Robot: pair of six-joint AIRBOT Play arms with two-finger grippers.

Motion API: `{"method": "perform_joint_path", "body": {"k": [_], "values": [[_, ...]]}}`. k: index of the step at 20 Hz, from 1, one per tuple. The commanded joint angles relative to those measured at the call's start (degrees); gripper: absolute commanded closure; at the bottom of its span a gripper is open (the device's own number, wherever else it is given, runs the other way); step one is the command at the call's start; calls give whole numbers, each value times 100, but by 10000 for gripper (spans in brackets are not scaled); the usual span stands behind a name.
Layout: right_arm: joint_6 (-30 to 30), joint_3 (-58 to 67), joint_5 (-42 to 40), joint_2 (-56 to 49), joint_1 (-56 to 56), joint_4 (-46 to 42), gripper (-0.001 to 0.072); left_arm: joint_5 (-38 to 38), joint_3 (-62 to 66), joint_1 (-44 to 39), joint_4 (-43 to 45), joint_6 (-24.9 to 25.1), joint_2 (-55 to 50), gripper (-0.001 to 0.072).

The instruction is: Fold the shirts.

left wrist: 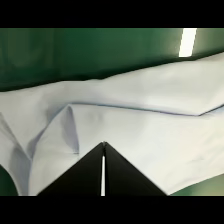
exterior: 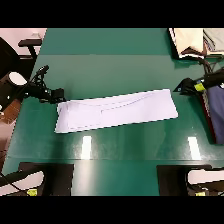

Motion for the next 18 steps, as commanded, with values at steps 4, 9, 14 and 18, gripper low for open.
{"method": "perform_joint_path", "body": {"k": [4,9,14,18], "values": [[-538,-931,87,-334,-846,804,204,490,87,-822,-728,-197,-31,685],[-671,-949,-192,-789,-459,1182,207,1589,114,-2055,-723,-535,-136,686],[-953,-732,-66,-815,-42,1189,695,1572,807,-2708,-726,-778,-940,686],[-857,28,525,-258,13,1499,696,1349,1569,-3165,-726,-837,-1849,686]]}}
